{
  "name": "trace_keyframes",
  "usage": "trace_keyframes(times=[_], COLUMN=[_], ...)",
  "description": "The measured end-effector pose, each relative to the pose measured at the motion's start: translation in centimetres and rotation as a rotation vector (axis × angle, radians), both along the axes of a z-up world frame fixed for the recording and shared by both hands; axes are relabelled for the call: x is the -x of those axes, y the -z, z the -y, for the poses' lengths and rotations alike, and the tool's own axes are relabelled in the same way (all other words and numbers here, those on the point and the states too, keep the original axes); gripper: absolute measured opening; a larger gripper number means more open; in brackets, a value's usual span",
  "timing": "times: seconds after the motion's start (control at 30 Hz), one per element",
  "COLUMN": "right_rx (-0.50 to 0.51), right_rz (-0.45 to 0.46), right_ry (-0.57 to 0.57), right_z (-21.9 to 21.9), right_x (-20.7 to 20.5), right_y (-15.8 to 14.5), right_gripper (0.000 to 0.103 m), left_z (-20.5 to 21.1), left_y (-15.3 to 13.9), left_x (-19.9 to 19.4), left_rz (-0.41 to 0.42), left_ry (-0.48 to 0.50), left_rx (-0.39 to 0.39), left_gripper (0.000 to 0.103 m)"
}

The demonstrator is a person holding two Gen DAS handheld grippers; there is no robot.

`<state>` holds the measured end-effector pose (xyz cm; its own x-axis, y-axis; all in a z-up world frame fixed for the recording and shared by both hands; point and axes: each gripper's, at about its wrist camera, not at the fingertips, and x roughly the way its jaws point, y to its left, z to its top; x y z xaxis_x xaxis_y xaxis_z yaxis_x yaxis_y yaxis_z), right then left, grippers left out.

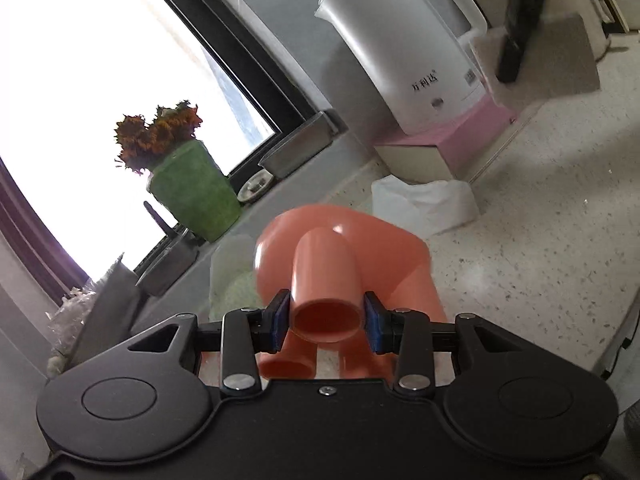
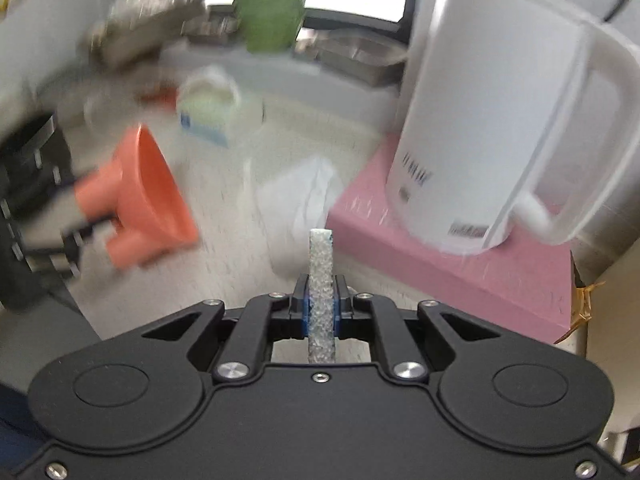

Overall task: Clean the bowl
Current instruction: 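Set the bowl upside down on the counter with the left gripper while the right gripper releases the sponge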

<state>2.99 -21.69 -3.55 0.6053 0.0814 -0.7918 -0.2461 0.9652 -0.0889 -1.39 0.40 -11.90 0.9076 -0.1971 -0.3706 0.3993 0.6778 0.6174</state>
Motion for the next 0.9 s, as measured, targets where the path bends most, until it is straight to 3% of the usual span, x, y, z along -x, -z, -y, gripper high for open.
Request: trace_keyframes(times=[0.1,0.17,0.23,0.33,0.47,0.67,0.8,0.9], right_rx=[0.116,0.158,0.181,0.204,0.196,0.224,0.287,0.283], right_rz=[-0.037,-0.044,-0.038,-0.002,0.073,0.122,0.13,0.102], right_ry=[-0.034,-0.047,-0.054,-0.074,-0.124,-0.209,-0.262,-0.264], right_z=[-1.7,-2.3,-2.7,-3.2,-4.2,-5.7,-7.0,-7.8], right_x=[-0.2,-0.3,-0.7,-0.9,-1.5,-3.0,-5.1,-7.1], right_y=[3.4,4.9,5.7,5.4,3.4,1.9,2.6,3.4], right_gripper=[0.015,0.037,0.043,0.047,0.066,0.071,0.071,0.072], left_z=[0.0,-0.1,0.1,0.2,-0.7,-1.8,-1.9,-2.0], left_y=[-0.1,-0.1,-0.1,0.3,1.3,1.0,1.2,1.0], left_x=[0.0,-0.4,-0.5,-0.3,0.0,0.3,0.3,0.2], left_rz=[-0.015,-0.026,-0.032,-0.04,-0.069,-0.068,-0.083,-0.102], left_ry=[-0.004,-0.004,-0.004,-0.02,-0.074,-0.126,-0.113,-0.118], left_rx=[-0.009,-0.02,-0.038,-0.078,-0.081,-0.053,-0.073,-0.042], left_gripper=[0.037,0.037,0.037,0.038,0.038,0.039,0.041,0.041])
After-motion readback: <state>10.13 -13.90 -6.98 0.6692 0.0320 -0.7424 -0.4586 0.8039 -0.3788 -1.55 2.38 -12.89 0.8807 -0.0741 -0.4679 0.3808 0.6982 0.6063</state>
